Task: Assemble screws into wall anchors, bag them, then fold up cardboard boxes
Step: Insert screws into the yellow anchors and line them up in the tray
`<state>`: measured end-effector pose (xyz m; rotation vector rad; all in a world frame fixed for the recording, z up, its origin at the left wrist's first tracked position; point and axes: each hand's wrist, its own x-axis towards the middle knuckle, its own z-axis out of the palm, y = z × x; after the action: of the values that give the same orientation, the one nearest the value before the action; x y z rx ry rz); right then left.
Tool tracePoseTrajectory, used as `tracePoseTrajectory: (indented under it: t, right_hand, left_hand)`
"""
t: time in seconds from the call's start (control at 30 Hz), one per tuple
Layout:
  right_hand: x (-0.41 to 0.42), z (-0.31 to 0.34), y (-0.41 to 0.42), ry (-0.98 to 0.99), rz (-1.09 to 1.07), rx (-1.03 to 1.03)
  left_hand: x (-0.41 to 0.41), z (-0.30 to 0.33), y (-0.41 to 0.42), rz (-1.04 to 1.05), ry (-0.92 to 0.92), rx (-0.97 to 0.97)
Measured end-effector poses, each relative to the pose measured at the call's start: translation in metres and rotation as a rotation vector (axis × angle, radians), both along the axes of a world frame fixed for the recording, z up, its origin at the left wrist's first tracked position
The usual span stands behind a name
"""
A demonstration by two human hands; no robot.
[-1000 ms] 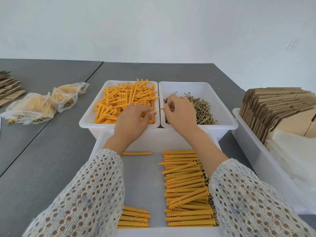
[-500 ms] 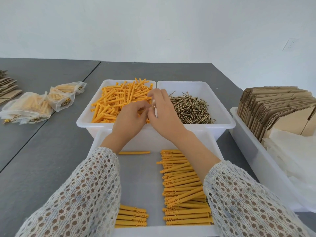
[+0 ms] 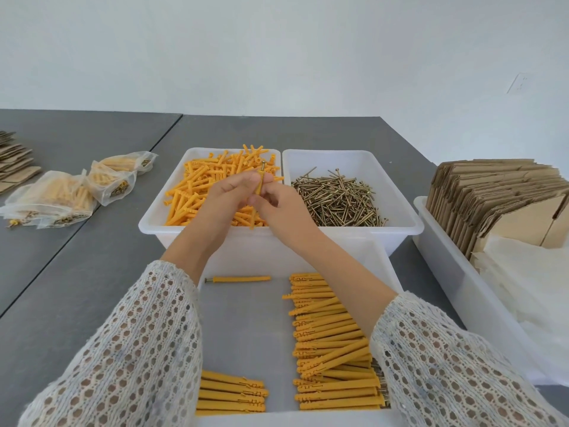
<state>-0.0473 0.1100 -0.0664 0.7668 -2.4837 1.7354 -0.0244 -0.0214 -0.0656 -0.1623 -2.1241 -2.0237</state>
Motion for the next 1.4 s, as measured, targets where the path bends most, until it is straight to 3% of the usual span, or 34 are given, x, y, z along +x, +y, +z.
tracePoseTrajectory:
  t: [0.1,0.17,0.3,0.37,0.47,0.57,0.7,1.2,1.4]
  right_hand:
    - [0.01,0.013,0.002,-0.205,0.235,-0.081]
    - [0.018,0.02,0.005,-0.303,0.458,0.011]
    - [0.04,0.016,-0.003,-0.328,0.784,0.69]
    - [0.054,0.004,-0.011,-0.255,0.795,0.978]
    - [0.074,-0.014,-0.022,0.168,0.668,1.204]
    - [0.085,-0.023,-0.031,0.446,0.59,1.225]
    - [0.084,-0.031,-0.038,0.538,0.564,1.185]
    - [0.071,-0.045,-0.038,0.362,0.351,1.146]
    - [0.069,-0.049,-0.039,0.331,0.266,1.04]
  left_hand:
    - [-0.001,0.001,-0.007,-0.017,-0.052,0.211]
    - [-0.004,0.001,-0.012,0.038,-0.095,0.47]
    - [-0.009,-0.003,-0.022,0.117,-0.164,0.694]
    - [-0.01,-0.003,-0.024,0.117,-0.165,0.728]
    - [-0.009,-0.003,-0.023,0.12,-0.171,0.729]
    - [-0.008,-0.002,-0.021,0.116,-0.176,0.731]
    - [-0.006,0.0,-0.021,0.121,-0.188,0.738]
    - [-0.006,-0.001,-0.02,0.118,-0.183,0.712]
    - [-0.007,-0.003,-0.019,0.105,-0.17,0.694]
